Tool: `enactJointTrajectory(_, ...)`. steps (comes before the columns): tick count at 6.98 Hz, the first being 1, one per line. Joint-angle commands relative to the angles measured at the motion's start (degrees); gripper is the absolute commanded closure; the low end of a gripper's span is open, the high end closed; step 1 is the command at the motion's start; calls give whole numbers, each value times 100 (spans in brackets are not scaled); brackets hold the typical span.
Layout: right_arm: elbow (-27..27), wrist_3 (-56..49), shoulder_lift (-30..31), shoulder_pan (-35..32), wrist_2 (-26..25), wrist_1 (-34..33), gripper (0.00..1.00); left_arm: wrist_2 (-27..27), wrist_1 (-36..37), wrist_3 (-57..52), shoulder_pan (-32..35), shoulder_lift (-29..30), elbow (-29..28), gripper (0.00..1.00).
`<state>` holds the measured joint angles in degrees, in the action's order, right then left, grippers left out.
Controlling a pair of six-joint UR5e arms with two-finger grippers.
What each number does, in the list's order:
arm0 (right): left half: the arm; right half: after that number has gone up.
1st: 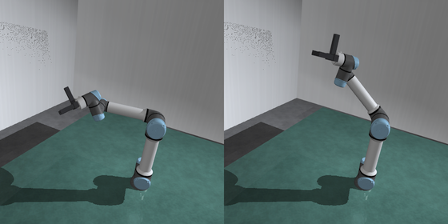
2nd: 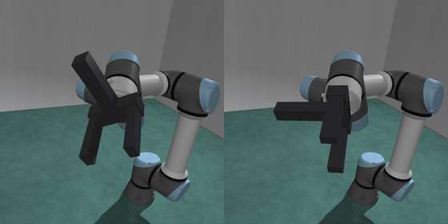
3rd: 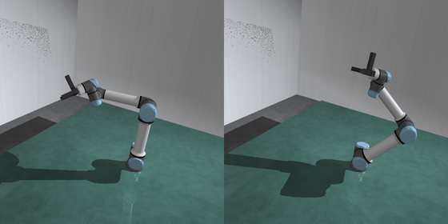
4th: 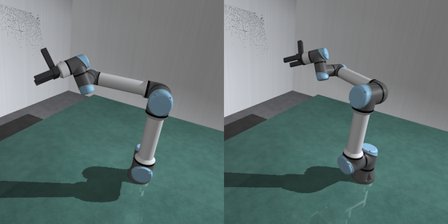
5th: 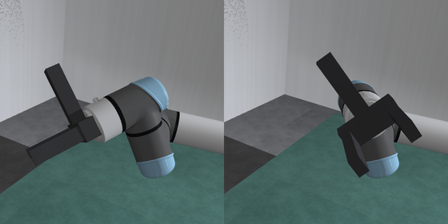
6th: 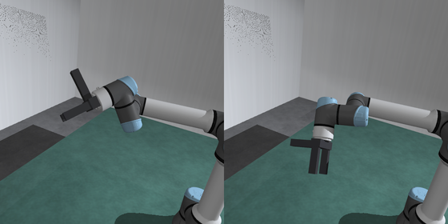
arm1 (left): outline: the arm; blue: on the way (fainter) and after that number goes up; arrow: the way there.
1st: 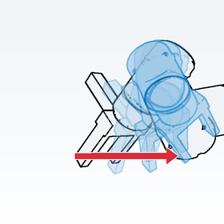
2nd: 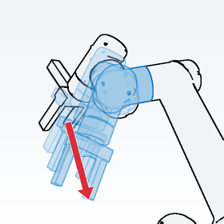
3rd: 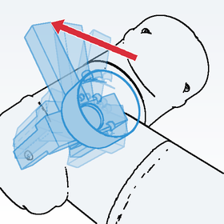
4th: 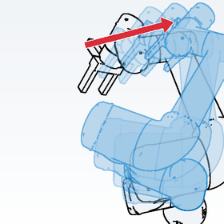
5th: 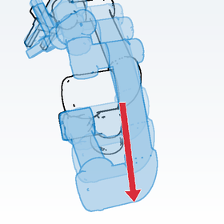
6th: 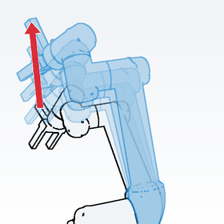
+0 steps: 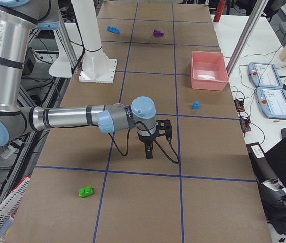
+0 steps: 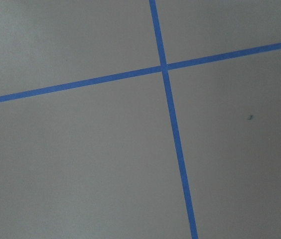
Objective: Put all blocks into box
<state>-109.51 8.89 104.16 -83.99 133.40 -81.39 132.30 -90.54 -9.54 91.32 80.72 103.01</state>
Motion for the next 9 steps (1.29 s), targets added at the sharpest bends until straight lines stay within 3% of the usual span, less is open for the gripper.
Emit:
enactJointTrajectory(1,-1,208,-44,240,63,9,0,-11,-7,-13,0,-12,53,0)
enactJointTrajectory(4,78,2408,-71,1696,-445,1629,0,-11,-25,-13,0,-12,0,0)
enactJointTrajectory(6,393,3168,-106,2646,-1067,2396,0,-11,-16,-13,-9,-12,-17,0)
enactJointTrajectory(9,754,3242,-335,3239,-1404,2601,0,-11,-16,-13,-9,-21,-26,0)
